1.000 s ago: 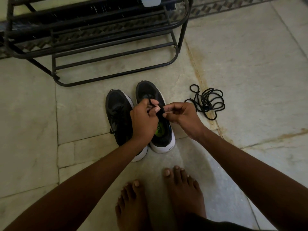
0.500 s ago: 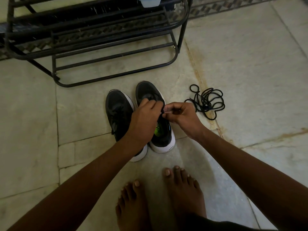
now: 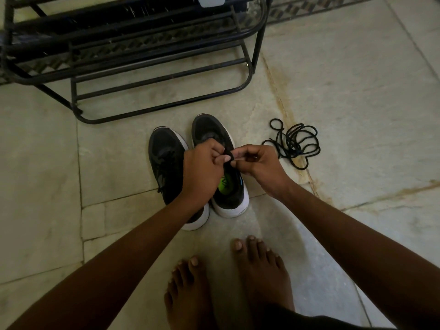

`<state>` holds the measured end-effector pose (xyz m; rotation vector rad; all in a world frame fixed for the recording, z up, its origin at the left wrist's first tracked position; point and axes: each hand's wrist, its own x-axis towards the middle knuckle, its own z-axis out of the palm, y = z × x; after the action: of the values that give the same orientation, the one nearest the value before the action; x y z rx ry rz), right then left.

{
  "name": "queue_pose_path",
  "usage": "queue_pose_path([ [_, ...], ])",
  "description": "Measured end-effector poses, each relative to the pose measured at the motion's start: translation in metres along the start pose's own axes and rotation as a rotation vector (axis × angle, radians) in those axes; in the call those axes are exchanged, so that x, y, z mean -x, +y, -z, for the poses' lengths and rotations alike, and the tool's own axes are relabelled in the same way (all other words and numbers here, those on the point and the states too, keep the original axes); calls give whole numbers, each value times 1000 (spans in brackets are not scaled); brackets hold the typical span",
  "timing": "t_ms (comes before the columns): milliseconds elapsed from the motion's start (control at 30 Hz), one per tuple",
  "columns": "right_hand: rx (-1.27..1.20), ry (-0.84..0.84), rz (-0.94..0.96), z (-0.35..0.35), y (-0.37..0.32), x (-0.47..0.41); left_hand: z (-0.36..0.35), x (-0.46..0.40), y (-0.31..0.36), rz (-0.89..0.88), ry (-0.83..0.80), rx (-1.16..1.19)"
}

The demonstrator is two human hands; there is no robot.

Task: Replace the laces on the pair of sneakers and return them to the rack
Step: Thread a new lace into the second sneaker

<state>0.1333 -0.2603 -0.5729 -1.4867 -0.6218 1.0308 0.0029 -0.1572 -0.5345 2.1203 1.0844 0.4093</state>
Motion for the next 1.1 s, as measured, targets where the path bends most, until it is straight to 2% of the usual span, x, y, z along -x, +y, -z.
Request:
queue_pose_path([
  [100, -17, 2, -6, 0, 0, 0, 6, -6, -1, 51, -65, 59],
  [233, -26, -2, 6, 0, 0, 0, 11, -11, -4, 25, -148, 57],
  [367, -26, -6, 1, 1, 0, 1, 10, -9, -7, -39, -97, 31],
  [600, -15, -8, -8, -1, -3, 1, 3, 0, -18, -83, 24, 134],
  [733, -20, -1, -16, 0, -2, 1, 5, -2, -15, -123, 5, 97],
  [867, 9, -13, 3, 1, -5, 1, 9, -6, -11, -227, -39, -48],
  [1100, 61, -29, 17, 3, -5, -1, 9, -6, -13, -273, -13, -68],
])
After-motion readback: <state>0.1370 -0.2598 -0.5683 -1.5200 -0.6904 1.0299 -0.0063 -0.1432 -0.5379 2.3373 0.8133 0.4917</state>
